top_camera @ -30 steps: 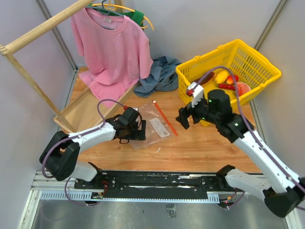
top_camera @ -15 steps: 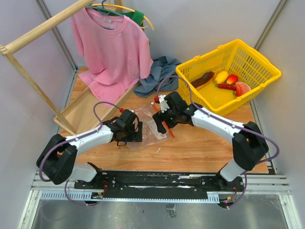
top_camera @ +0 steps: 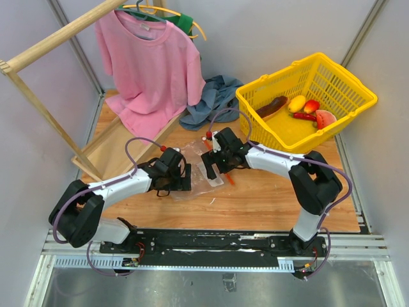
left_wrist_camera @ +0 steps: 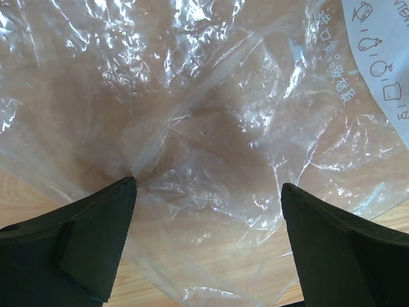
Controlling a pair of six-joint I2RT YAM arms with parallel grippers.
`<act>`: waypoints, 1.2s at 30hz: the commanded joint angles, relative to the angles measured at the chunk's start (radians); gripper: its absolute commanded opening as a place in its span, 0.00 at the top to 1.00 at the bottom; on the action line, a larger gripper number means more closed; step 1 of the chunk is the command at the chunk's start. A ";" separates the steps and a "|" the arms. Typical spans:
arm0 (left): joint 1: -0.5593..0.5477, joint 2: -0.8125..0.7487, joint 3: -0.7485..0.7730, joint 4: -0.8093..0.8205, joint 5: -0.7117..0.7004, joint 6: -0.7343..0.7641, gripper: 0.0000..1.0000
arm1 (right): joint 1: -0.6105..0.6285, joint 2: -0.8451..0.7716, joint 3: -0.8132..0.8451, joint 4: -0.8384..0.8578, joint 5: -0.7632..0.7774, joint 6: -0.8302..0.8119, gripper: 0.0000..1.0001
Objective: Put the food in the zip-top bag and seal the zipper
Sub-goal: Pick up the zipper food storage bag at the center of the board.
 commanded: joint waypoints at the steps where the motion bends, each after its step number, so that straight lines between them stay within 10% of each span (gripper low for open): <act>1: 0.006 -0.016 -0.012 0.025 0.008 -0.006 0.01 | -0.013 0.027 -0.023 0.057 -0.042 0.038 0.06; 36: 0.006 -0.074 -0.089 0.055 -0.008 -0.045 0.01 | -0.115 0.026 -0.138 0.238 -0.269 0.110 0.37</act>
